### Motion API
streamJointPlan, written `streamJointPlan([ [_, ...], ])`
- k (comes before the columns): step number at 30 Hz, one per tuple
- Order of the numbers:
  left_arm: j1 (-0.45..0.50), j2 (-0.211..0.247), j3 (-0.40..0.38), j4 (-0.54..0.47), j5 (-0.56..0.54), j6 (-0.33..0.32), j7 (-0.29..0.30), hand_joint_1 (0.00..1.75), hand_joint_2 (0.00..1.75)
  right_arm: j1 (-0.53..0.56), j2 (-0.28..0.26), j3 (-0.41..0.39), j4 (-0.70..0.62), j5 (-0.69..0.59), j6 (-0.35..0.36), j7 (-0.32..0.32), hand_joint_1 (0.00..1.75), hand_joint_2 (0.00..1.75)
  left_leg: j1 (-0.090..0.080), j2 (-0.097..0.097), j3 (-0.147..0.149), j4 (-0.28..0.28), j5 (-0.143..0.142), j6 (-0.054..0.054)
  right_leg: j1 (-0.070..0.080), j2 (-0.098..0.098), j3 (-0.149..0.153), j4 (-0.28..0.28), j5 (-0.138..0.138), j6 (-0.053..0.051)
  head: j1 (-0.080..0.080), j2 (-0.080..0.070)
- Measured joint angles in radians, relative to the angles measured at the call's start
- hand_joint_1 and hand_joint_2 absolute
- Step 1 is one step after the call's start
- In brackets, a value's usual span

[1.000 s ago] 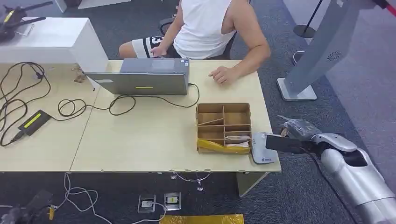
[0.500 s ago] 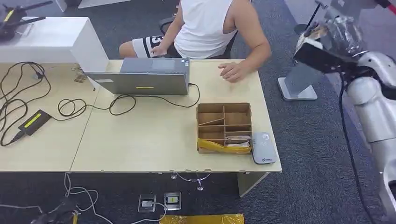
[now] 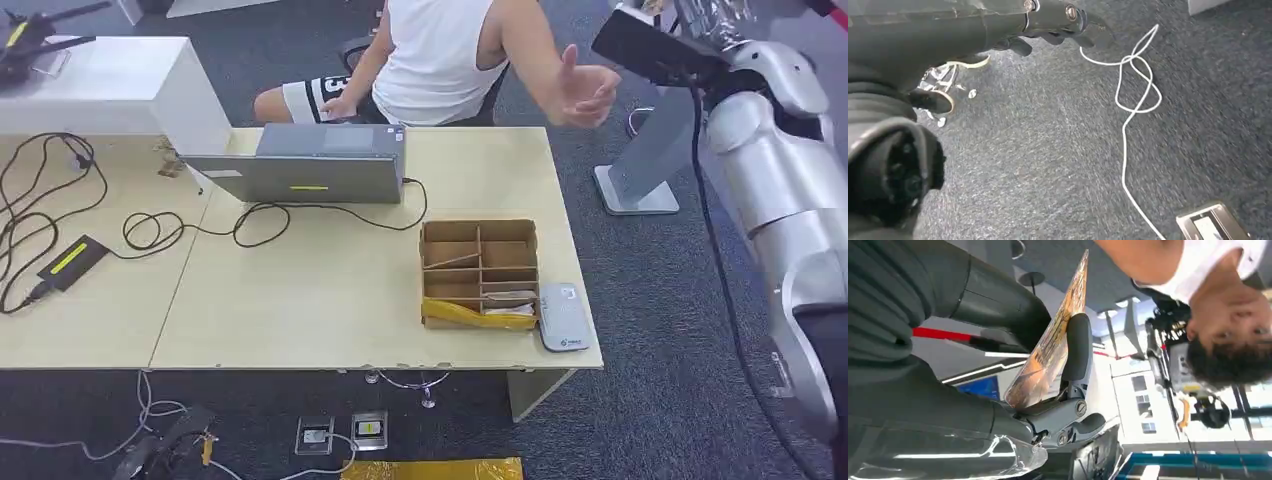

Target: Pass the card to the sensor for recognition and then transmit it.

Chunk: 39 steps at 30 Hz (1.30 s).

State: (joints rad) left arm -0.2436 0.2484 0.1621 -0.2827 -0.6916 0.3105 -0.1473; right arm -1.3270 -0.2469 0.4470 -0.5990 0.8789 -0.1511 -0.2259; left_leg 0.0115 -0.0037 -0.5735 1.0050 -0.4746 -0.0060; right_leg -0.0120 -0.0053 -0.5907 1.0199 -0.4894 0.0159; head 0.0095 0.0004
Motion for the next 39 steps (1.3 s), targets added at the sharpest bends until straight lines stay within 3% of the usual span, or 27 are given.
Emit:
streamJointPlan([
  [7, -0.009, -0.013, -0.018, 0.003, -0.006, -0.01, 0.014, 0.0, 0.0, 0.011, 0.039, 0.045, 0.103, 0.045, 0.012, 0.055, 1.75, 1.75, 0.0, 0.0, 0.0, 0.0, 0.0, 0.0, 0.0, 0.0, 0.0, 0.0, 0.0, 0.0, 0.0, 0.0],
  [17, -0.007, -0.018, -0.025, 0.009, 0.008, -0.007, 0.016, 0.0, 0.0, 0.023, 0.063, 0.076, 0.18, 0.045, 0.022, 0.063, 1.75, 1.75, 0.0, 0.0, 0.0, 0.0, 0.0, 0.0, 0.0, 0.0, 0.0, 0.0, 0.0, 0.0, -0.001, 0.0],
  [18, -0.007, -0.018, -0.025, 0.01, 0.01, -0.007, 0.016, 0.0, 0.0, 0.023, 0.065, 0.078, 0.183, 0.045, 0.023, 0.063, 1.62, 1.75, 0.0, 0.0, 0.0, 0.0, 0.0, 0.0, 0.0, 0.0, 0.0, 0.0, 0.0, 0.0, 0.0, 0.0],
  [19, -0.007, -0.018, -0.025, 0.01, 0.011, -0.007, 0.016, 0.0, 0.0, 0.024, 0.065, 0.079, 0.186, 0.045, 0.023, 0.063, 0.72, 1.75, 0.0, 0.0, 0.0, 0.0, 0.0, 0.0, 0.0, 0.0, 0.0, 0.0, 0.0, 0.0, -0.001, 0.0],
  [20, -0.007, -0.018, -0.025, 0.011, 0.011, -0.007, 0.016, 0.0, 0.0, 0.024, 0.066, 0.079, 0.189, 0.045, 0.024, 0.063, 0.09, 1.75, 0.0, 0.0, 0.0, 0.0, 0.0, 0.0, 0.0, 0.0, 0.0, 0.0, 0.0, 0.0, 0.0, 0.0],
  [21, -0.006, -0.018, -0.025, 0.011, 0.011, -0.007, 0.016, 0.0, 0.0, 0.024, 0.067, 0.079, 0.193, 0.045, 0.024, 0.063, 0.0, 1.75, 0.0, 0.0, 0.0, 0.0, 0.0, 0.0, 0.0, 0.0, 0.0, 0.0, 0.0, 0.0, 0.0, 0.0],
  [28, -0.004, -0.021, -0.025, 0.015, 0.017, -0.004, 0.016, 0.0, 0.0, 0.028, 0.072, 0.085, 0.213, 0.045, 0.001, 0.063, 0.0, 1.75, 0.0, 0.0, 0.0, 0.0, 0.0, 0.0, 0.0, 0.0, 0.0, 0.0, 0.0, 0.0, 0.0, 0.0],
  [29, -0.004, -0.021, -0.026, 0.016, 0.018, -0.003, 0.016, 0.0, 0.0, 0.028, 0.073, 0.086, 0.215, 0.045, -0.005, 0.06, 0.0, 0.0, 0.0, 0.0, 0.0, 0.0, 0.0, 0.0, 0.0, 0.0, 0.0, 0.0, 0.0, 0.0, 0.0, 0.0],
  [35, 0.018, -0.025, -0.026, 0.023, 0.035, 0.017, 0.016, 0.0, 0.0, 0.028, 0.077, 0.087, 0.225, -0.02, -0.062, -0.02, 0.0, 0.0, 0.0, 0.0, 0.0, 0.0, 0.0, 0.0, 0.0, 0.001, 0.0, 0.0, 0.0, 0.0, 0.0, 0.0],
  [36, 0.023, -0.025, -0.026, 0.026, 0.037, 0.021, 0.016, 0.0, 0.0, 0.028, 0.079, 0.081, 0.225, -0.043, -0.061, -0.04, 0.0, 1.75, 0.0, 0.0, 0.0, 0.0, 0.0, 0.0, 0.0, 0.001, 0.0, 0.0, 0.0, 0.0, 0.0, 0.0],
  [39, 0.04, -0.024, -0.025, 0.032, 0.046, 0.031, 0.016, 0.0, 0.0, 0.028, 0.084, 0.059, 0.224, -0.119, -0.046, -0.101, 0.0, 1.75, 0.0, 0.0, 0.0, 0.0, 0.0, 0.0, 0.0, 0.001, 0.0, 0.0, 0.0, 0.0, 0.0, 0.0],
])
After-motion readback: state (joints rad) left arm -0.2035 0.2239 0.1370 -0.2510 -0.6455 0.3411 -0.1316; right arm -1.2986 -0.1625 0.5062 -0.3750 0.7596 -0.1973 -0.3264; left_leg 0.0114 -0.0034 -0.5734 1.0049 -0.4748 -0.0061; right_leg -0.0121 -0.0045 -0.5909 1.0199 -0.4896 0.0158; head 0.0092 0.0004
